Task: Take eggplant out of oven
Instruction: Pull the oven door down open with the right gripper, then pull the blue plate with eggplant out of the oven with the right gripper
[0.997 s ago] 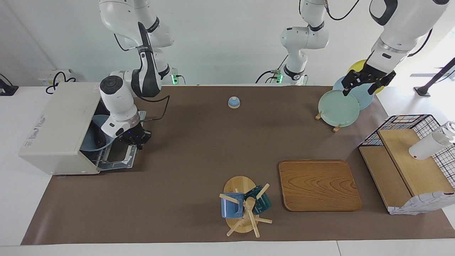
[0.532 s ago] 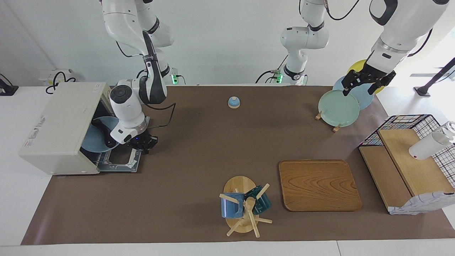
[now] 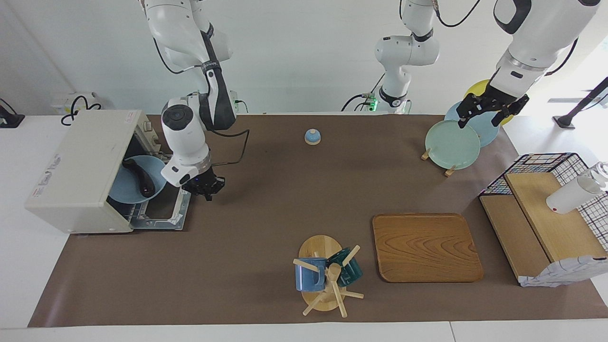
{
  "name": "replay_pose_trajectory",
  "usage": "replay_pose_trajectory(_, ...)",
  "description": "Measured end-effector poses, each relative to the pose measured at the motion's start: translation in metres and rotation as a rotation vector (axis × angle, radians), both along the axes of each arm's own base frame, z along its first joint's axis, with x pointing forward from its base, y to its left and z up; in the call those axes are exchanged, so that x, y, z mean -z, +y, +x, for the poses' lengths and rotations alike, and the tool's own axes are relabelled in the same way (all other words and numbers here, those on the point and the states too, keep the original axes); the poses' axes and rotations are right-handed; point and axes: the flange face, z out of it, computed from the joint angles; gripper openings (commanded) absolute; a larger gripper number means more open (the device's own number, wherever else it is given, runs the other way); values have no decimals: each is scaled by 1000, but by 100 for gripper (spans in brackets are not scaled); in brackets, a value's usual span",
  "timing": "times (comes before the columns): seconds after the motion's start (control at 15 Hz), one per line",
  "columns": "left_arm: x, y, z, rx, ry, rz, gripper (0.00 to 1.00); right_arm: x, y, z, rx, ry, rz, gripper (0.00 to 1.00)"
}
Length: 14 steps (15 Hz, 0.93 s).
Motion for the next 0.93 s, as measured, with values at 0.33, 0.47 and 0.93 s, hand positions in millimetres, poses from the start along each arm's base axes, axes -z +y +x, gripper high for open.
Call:
replay_pose_trajectory(0.33, 0, 0, 0, 0, 0, 0, 100, -51, -27, -10, 28, 47, -44, 49)
replay_pose_trajectory(0.47, 0, 0, 0, 1, 0, 0, 100, -56, -44, -13, 33, 54, -80, 44)
replay_pose_trajectory(0.93, 0, -1, 0, 1, 0, 0, 100, -43, -103, -18, -3, 92, -87, 37)
